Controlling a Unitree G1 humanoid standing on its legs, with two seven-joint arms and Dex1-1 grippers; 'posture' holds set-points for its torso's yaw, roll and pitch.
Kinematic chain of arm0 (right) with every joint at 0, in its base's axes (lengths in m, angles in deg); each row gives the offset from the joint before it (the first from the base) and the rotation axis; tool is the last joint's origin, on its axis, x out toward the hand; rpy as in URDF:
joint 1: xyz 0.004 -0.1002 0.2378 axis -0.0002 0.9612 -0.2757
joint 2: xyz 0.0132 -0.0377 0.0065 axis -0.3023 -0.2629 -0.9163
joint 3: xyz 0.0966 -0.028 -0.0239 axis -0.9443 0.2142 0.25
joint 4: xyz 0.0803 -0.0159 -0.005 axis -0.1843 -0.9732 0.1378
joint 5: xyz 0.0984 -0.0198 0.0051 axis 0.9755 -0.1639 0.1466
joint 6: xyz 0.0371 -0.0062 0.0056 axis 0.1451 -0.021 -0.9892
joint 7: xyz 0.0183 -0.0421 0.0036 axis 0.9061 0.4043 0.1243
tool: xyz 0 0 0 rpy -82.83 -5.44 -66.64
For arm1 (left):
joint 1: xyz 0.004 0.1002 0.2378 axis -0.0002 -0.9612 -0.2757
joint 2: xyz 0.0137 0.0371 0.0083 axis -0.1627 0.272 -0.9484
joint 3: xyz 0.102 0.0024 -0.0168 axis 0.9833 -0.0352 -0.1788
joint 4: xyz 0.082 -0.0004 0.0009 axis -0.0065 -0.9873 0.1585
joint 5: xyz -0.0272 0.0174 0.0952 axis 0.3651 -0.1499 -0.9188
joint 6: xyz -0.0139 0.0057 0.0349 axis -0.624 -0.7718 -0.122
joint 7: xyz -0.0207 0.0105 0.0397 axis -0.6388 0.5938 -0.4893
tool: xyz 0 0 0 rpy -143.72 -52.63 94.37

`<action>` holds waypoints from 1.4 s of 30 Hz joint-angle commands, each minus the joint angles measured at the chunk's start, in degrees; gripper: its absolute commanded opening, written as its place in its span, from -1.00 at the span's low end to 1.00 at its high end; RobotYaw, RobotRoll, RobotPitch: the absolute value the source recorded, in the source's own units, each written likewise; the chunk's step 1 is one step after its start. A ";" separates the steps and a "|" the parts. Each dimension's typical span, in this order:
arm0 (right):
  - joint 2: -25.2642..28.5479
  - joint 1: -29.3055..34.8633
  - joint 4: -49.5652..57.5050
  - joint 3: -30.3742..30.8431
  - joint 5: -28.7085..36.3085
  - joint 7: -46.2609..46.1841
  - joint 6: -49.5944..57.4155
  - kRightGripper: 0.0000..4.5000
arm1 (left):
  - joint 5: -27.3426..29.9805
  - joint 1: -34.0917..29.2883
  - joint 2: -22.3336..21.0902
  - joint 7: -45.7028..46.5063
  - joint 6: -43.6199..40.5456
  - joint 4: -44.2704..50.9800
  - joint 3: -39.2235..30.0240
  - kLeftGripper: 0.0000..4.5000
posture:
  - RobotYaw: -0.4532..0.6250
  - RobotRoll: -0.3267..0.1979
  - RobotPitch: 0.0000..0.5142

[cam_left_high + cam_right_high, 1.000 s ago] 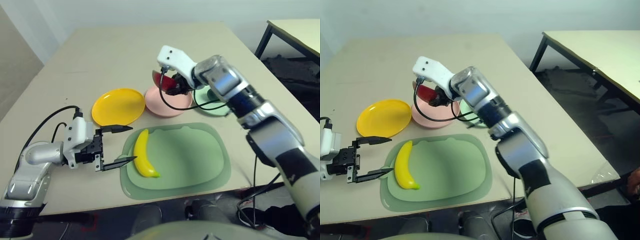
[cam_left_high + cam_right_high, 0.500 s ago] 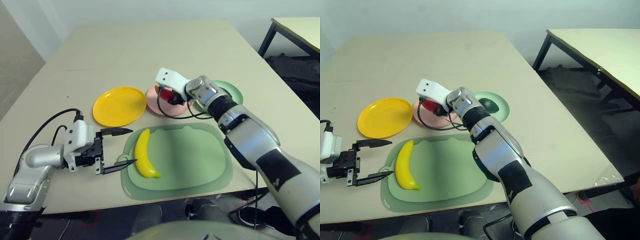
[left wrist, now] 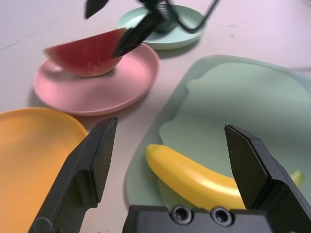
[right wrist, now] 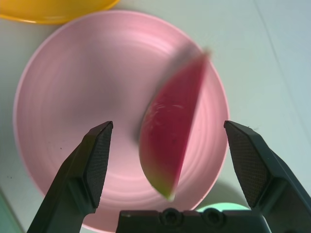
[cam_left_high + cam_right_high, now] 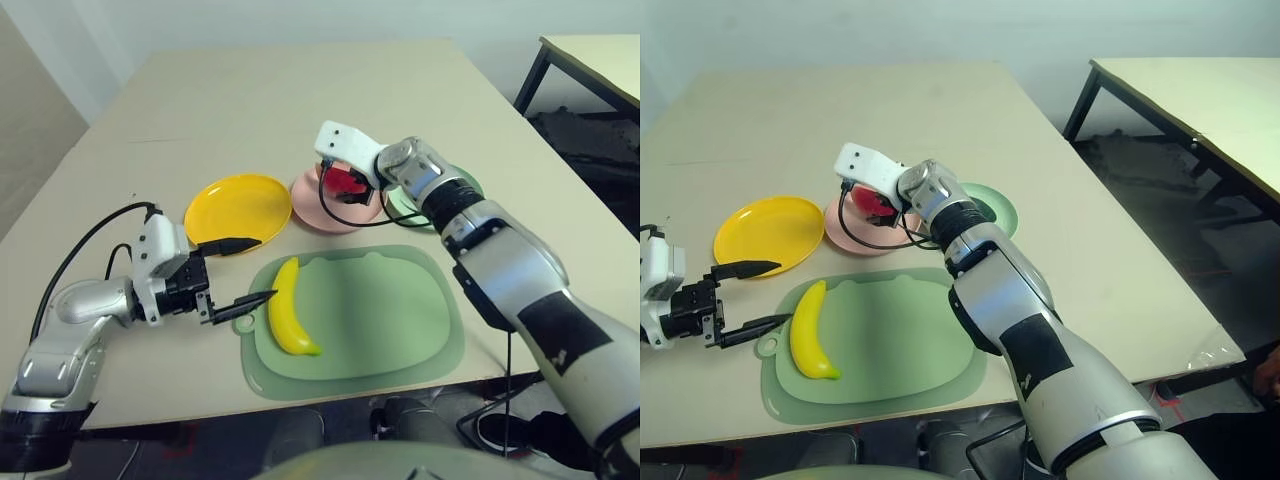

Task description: Place the fruits into color-matched plates.

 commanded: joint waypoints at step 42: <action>24.54 79.08 63.41 -19.71 33.19 30.92 -31.59 0.99 | -32.60 36.57 -2.76 -30.71 47.18 -25.52 34.29 1.00 | -0.05 0.25 -0.90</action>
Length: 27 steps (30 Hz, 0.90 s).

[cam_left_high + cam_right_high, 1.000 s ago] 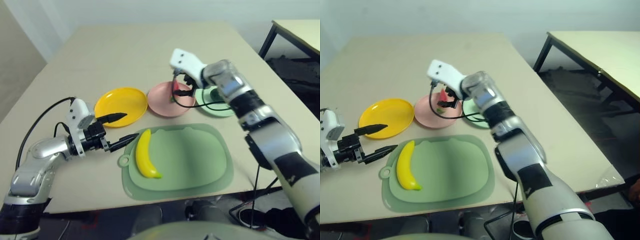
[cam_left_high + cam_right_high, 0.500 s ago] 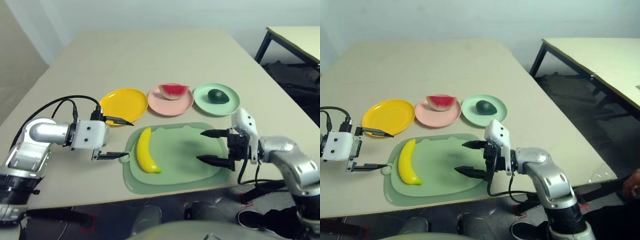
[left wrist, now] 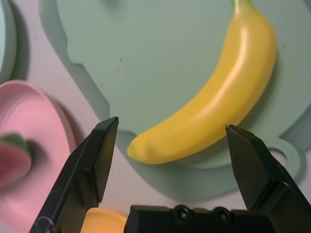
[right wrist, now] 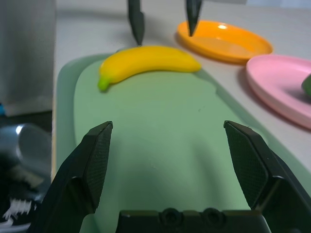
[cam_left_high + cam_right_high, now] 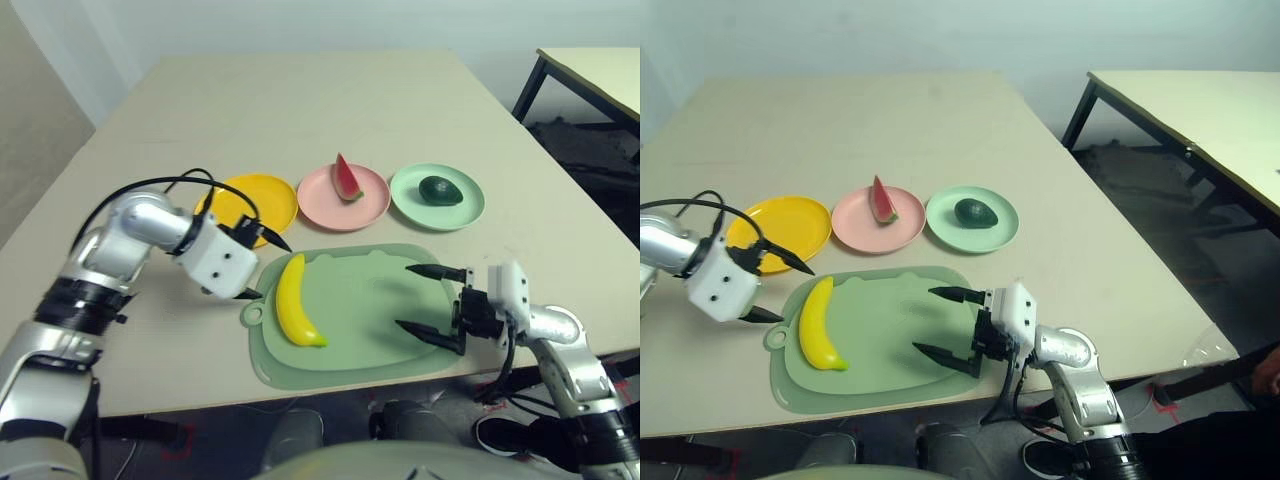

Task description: Place the fruits into color-matched plates.

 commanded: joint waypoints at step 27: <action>1.03 2.91 3.03 -1.13 3.89 -9.21 2.10 1.00 | 9.69 5.79 -0.53 -4.80 -15.96 0.18 3.04 -0.28 | -0.05 0.25 -0.92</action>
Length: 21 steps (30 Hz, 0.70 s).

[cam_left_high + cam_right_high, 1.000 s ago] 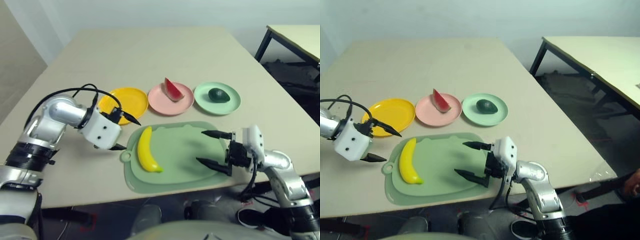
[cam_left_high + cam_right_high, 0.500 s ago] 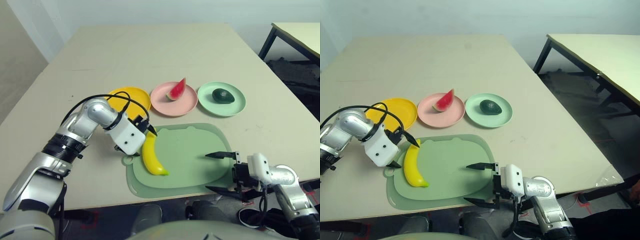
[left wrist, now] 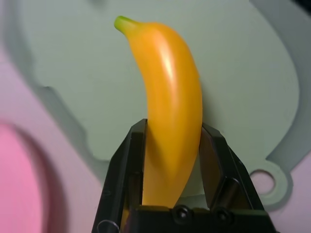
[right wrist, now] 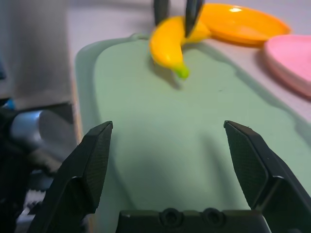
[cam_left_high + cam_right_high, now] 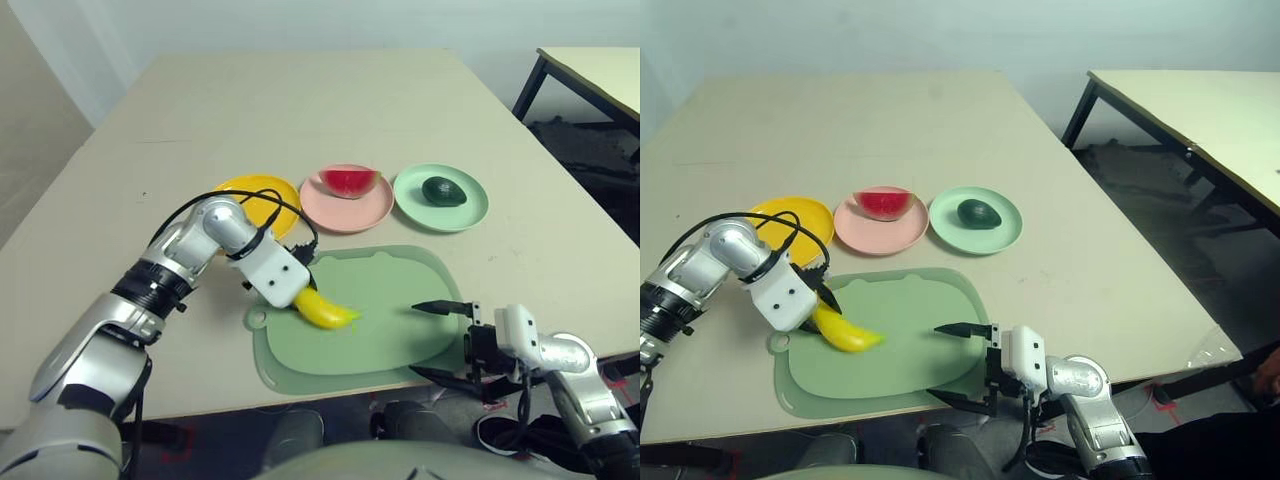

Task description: Place the fruits into color-matched plates.

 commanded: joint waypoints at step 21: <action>-1.78 -7.79 6.71 -5.90 5.44 -7.37 10.92 1.00 | -3.64 11.46 -2.84 10.32 7.78 -33.51 -17.62 -0.28 | 0.00 0.25 -0.97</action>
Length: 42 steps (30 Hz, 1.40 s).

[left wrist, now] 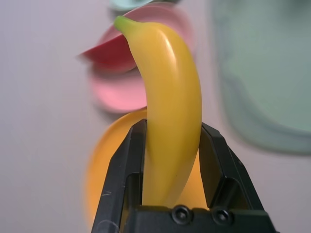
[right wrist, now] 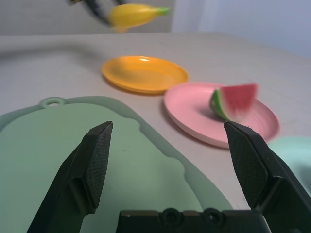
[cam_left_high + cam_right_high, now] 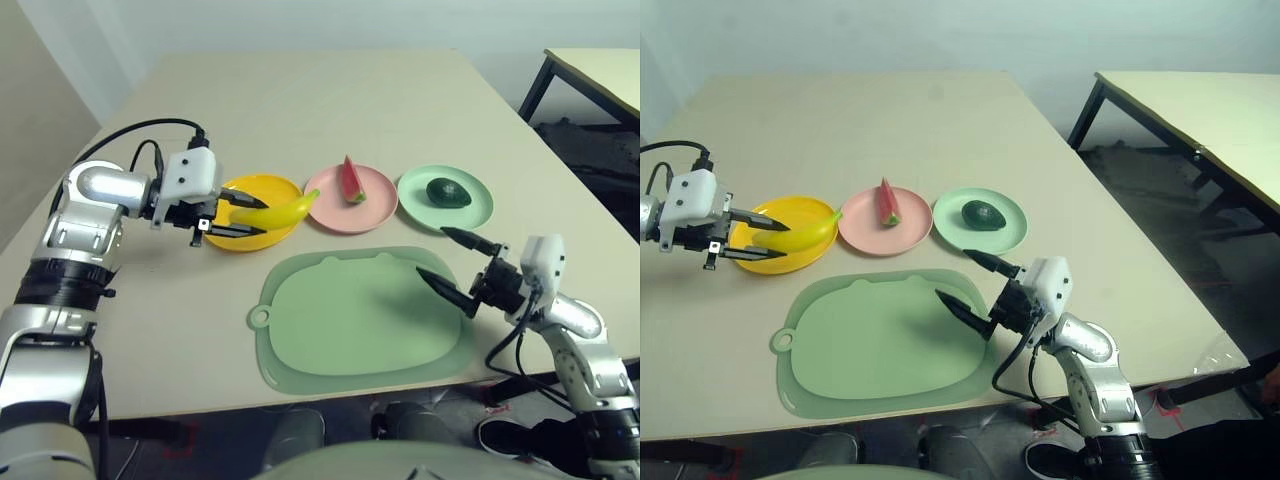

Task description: Place the fruits into color-matched plates.

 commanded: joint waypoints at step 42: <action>0.06 -3.09 -6.47 -8.60 1.53 -8.74 2.28 1.00 | -11.31 8.09 11.05 28.06 12.03 -32.53 -6.19 0.99 | -0.05 0.25 -0.93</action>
